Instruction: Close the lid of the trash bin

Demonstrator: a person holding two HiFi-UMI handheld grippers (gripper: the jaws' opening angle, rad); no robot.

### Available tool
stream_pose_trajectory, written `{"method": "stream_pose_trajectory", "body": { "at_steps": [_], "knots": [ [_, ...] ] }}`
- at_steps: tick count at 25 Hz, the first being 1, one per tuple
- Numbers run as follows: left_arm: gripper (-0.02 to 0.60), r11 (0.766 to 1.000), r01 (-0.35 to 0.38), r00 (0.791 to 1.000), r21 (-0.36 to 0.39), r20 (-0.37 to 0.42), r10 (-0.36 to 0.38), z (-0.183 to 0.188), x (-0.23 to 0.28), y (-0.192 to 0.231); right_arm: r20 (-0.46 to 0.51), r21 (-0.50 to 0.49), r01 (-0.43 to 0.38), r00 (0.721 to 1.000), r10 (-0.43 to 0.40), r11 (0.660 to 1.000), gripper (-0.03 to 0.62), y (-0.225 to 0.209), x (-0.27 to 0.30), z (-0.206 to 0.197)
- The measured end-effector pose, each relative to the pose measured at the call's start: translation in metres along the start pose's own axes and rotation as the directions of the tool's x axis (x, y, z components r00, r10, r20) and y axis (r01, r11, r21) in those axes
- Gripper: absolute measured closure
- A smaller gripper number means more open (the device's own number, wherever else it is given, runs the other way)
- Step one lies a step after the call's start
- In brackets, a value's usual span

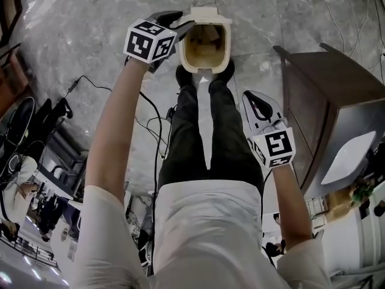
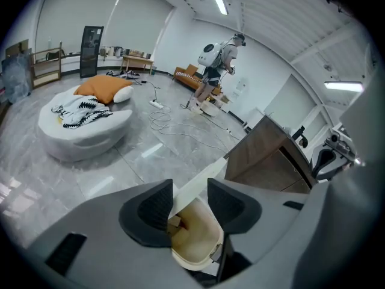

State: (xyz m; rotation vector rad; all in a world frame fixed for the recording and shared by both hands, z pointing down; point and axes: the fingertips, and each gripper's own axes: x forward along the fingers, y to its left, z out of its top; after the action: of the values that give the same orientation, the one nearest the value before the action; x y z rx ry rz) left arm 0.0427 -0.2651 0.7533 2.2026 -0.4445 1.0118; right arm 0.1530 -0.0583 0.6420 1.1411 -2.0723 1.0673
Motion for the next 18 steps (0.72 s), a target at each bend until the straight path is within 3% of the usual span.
{"method": "stream_pose_trajectory", "body": {
  "at_steps": [6, 18],
  "knots": [
    [0.39, 1.0, -0.002, 1.0, 0.004, 0.008, 0.002, -0.003, 0.0, -0.005, -0.004, 0.021, -0.008, 1.0, 0.008, 1.0, 0.562, -0.01, 0.006, -0.013],
    [0.383, 0.994, 0.012, 1.0, 0.108, -0.019, -0.01, -0.039, -0.007, -0.038, -0.006, 0.056, 0.008, 1.0, -0.008, 0.998, 0.562, -0.021, 0.024, -0.029]
  ]
}}
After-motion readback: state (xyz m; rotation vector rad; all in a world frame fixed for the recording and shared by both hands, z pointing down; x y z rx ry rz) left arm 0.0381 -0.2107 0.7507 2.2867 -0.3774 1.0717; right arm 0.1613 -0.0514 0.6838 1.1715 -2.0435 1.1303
